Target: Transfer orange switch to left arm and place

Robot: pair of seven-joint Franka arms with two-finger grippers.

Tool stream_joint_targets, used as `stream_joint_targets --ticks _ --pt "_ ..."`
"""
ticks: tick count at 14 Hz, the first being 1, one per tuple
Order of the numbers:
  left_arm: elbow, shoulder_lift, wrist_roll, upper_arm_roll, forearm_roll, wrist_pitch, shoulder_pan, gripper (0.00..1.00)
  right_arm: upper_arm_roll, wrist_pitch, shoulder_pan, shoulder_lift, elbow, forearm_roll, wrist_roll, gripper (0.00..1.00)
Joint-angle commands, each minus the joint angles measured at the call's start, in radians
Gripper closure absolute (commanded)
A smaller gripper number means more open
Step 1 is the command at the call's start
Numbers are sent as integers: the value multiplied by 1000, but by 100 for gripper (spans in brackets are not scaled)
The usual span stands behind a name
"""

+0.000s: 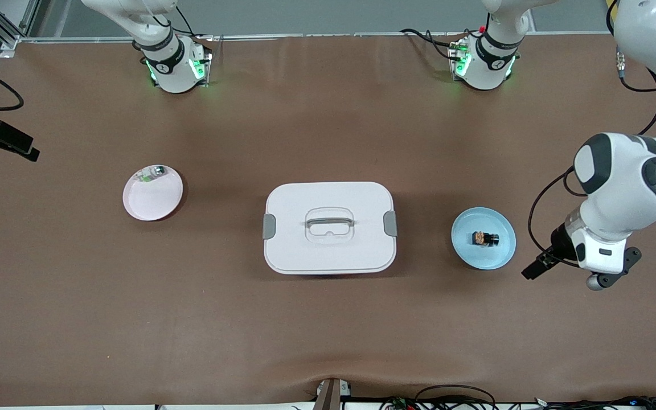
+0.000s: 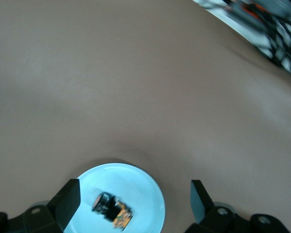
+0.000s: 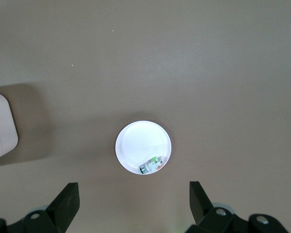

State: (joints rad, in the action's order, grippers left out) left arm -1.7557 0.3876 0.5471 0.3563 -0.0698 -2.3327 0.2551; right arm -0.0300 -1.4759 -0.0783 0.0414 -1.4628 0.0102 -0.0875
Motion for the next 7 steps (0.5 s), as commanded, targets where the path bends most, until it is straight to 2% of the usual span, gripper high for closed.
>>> stream_joint_targets --ticks 1,5,7 --pt "-80 -96 -232 -20 65 9 -7 0 -11 -8 -18 -24 -24 -9 5 0" --pt "-84 -185 -364 -40 71 16 -2 0 -11 -9 -18 -23 -25 -10 5 0" --pt "-65 -230 -403 -40 58 80 3 0 -11 -8 -12 -24 -25 -9 5 0"
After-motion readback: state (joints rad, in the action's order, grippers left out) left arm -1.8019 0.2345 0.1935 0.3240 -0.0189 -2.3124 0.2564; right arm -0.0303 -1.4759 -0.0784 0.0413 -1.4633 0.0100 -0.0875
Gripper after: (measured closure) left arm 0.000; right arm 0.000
